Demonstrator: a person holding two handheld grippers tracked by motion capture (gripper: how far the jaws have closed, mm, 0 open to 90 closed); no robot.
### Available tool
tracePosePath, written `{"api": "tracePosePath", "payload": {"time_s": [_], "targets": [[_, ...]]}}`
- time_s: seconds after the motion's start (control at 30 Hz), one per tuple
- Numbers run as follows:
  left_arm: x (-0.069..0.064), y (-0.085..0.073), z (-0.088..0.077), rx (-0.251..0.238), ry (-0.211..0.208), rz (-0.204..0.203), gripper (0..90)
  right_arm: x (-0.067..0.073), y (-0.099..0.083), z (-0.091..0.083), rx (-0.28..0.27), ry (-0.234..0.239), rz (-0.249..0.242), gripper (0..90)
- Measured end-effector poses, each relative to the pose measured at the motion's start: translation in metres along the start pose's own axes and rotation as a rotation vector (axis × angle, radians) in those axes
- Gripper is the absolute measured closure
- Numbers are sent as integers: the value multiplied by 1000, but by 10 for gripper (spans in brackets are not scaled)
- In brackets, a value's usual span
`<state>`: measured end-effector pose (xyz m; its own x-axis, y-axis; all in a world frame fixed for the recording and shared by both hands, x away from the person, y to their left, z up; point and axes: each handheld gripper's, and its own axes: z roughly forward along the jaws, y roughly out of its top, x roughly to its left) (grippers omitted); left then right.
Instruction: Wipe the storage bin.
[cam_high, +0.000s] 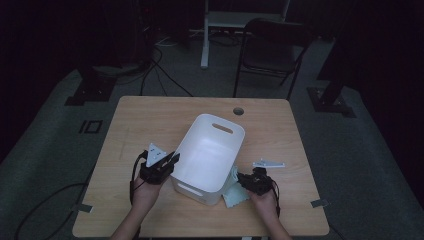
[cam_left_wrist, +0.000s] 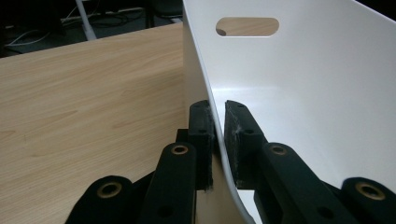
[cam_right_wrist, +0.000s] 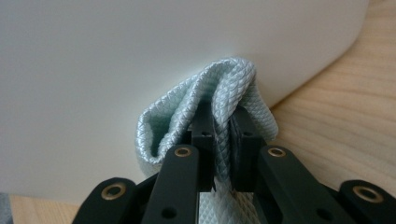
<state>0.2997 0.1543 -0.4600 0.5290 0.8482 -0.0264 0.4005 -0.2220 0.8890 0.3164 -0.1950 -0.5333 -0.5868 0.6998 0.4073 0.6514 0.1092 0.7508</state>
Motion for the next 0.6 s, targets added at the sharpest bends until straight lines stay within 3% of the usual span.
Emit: {"api": "tracePosePath", "payload": {"time_s": [0.3,0.6], "targets": [[2,0,1,-2,-6,-5,787,-2,-1,-1,13,19,30,828],[2,-1,1,-7,-5,-5,777,23,6,-27,-36,83,-38,828]]}}
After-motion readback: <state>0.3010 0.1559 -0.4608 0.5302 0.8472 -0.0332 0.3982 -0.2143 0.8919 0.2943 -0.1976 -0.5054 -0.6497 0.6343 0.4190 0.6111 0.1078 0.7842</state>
